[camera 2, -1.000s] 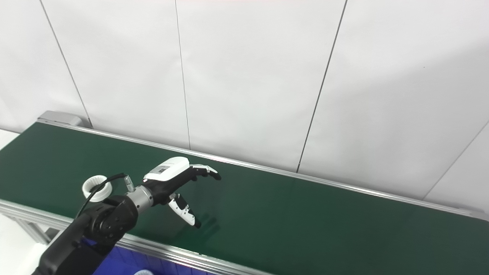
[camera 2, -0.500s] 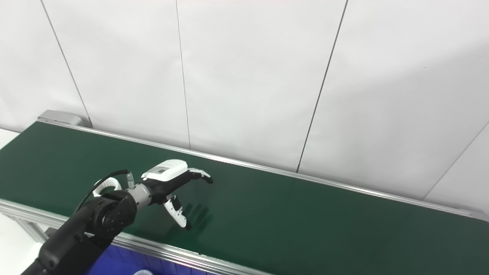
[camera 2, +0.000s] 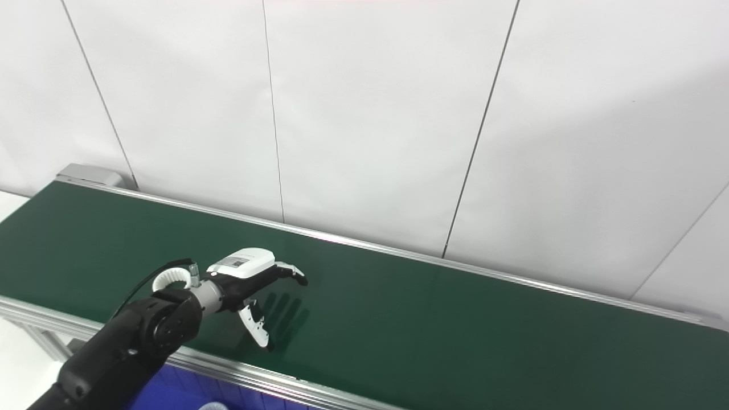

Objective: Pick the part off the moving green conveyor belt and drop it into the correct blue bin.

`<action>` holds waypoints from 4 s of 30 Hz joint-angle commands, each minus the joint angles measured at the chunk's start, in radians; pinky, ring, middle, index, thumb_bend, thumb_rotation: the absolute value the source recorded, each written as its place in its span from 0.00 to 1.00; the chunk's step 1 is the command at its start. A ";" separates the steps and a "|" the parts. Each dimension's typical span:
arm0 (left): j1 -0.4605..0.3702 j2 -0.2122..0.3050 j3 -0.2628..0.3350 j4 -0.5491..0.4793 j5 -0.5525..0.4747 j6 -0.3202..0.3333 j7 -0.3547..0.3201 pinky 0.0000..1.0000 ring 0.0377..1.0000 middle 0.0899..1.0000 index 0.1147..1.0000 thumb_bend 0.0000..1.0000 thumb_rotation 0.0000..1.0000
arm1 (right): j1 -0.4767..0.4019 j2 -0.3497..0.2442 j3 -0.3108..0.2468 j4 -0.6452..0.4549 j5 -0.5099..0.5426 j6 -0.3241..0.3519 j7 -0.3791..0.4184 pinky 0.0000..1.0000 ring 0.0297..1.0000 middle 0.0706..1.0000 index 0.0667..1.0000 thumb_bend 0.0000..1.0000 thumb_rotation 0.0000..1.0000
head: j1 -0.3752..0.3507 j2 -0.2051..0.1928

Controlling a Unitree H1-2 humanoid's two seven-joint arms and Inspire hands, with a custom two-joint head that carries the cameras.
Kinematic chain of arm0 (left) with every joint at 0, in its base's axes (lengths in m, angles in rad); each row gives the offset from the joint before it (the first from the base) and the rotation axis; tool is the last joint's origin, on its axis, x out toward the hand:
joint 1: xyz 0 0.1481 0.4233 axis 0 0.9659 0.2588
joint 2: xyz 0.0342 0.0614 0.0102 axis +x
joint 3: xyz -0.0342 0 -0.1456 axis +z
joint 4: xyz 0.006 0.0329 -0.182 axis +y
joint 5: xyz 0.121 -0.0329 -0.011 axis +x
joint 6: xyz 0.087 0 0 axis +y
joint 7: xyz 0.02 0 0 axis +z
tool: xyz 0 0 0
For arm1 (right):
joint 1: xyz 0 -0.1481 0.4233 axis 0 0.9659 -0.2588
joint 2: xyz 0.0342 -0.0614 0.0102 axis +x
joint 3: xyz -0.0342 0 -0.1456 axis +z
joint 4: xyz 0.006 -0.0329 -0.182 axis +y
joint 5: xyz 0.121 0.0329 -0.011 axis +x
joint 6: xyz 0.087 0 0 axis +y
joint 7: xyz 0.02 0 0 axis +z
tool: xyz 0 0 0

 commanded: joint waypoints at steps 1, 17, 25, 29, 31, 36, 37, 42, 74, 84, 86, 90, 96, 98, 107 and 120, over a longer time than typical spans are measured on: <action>-0.042 0.026 0.004 -0.003 0.003 -0.013 0.015 0.84 0.86 0.85 0.79 0.94 0.02 | -0.001 0.001 0.001 -0.028 0.001 -0.048 -0.004 0.70 0.75 0.79 0.89 0.32 0.83 | 0.001 0.001; -0.053 0.040 -0.007 0.013 0.018 0.000 0.003 0.85 0.87 0.86 0.78 0.93 0.03 | 0.004 0.007 -0.001 -0.032 0.009 -0.048 0.000 0.70 0.75 0.79 0.89 0.31 0.81 | -0.004 0.001; -0.053 0.041 -0.003 0.019 0.010 -0.001 0.004 0.84 0.87 0.86 0.76 0.93 0.03 | 0.002 0.006 0.000 -0.031 0.006 -0.048 -0.003 0.70 0.75 0.78 0.89 0.30 0.81 | -0.005 -0.001; -0.058 0.041 -0.006 0.021 0.015 -0.002 0.003 0.85 0.87 0.86 0.77 0.93 0.04 | 0.002 0.002 0.002 -0.030 0.002 -0.048 -0.003 0.70 0.75 0.79 0.90 0.31 0.82 | -0.005 0.000; -0.058 0.041 -0.007 0.019 0.017 0.000 0.003 0.85 0.87 0.86 0.77 0.93 0.04 | 0.001 0.003 0.001 -0.029 0.005 -0.048 -0.002 0.70 0.75 0.79 0.90 0.31 0.82 | -0.005 0.000; -0.059 0.045 -0.010 0.017 0.018 0.000 -0.002 0.84 0.87 0.86 0.77 0.93 0.05 | 0.002 0.004 0.001 -0.030 0.008 -0.048 0.002 0.70 0.75 0.79 0.89 0.32 0.80 | -0.009 0.001; -0.058 0.045 -0.010 0.017 0.017 0.000 0.000 0.84 0.86 0.86 0.77 0.93 0.05 | 0.002 0.005 0.001 -0.031 0.007 -0.048 0.001 0.70 0.75 0.79 0.89 0.32 0.80 | -0.009 0.001; -0.055 0.048 -0.009 0.018 0.013 -0.008 0.006 0.84 0.86 0.85 0.76 0.93 0.02 | 0.003 0.007 0.000 -0.032 0.007 -0.048 -0.002 0.70 0.75 0.78 0.88 0.34 0.79 | -0.009 0.002; -0.020 0.069 -0.038 -0.005 0.044 -0.026 0.016 0.81 0.83 0.82 0.74 0.96 0.00 | 0.010 0.005 -0.004 -0.038 0.005 -0.048 -0.006 0.70 0.75 0.78 0.88 0.39 0.81 | -0.009 0.014; -0.021 0.077 -0.046 -0.005 0.061 -0.029 0.002 0.83 0.84 0.83 0.75 0.96 0.00 | 0.010 0.002 -0.004 -0.040 0.004 -0.048 -0.003 0.70 0.75 0.78 0.88 0.41 0.82 | -0.010 0.016; -0.021 0.077 -0.050 -0.005 0.064 -0.030 0.004 0.83 0.83 0.82 0.74 0.96 0.00 | 0.010 0.003 -0.005 -0.040 0.004 -0.048 -0.004 0.70 0.75 0.78 0.88 0.41 0.82 | -0.010 0.017; -0.020 0.077 -0.057 -0.003 0.073 -0.039 0.010 0.82 0.83 0.81 0.73 0.96 0.00 | 0.010 0.003 -0.005 -0.041 0.011 -0.048 0.002 0.70 0.75 0.78 0.88 0.41 0.81 | -0.011 0.018; -0.020 0.068 -0.069 0.030 0.115 -0.071 0.082 0.73 0.74 0.74 0.68 0.86 0.00 | 0.011 0.004 -0.005 -0.042 0.011 -0.048 0.002 0.70 0.75 0.78 0.88 0.41 0.80 | -0.012 0.019; -0.018 0.060 -0.066 0.051 0.122 -0.088 0.130 0.67 0.64 0.64 0.54 0.68 0.02 | 0.011 0.005 -0.005 -0.042 0.010 -0.048 0.001 0.69 0.75 0.78 0.87 0.42 0.80 | -0.013 0.019; -0.023 0.044 -0.058 0.137 0.076 -0.194 0.248 0.48 0.41 0.43 0.44 0.50 0.00 | 0.008 0.005 -0.008 -0.037 0.020 -0.048 0.009 0.69 0.75 0.78 0.87 0.43 0.81 | -0.014 0.020; -0.022 0.039 -0.054 0.129 0.078 -0.211 0.264 0.46 0.40 0.41 0.44 0.50 0.00 | 0.008 0.006 -0.009 -0.038 0.015 -0.048 0.008 0.69 0.74 0.78 0.87 0.42 0.81 | -0.014 0.020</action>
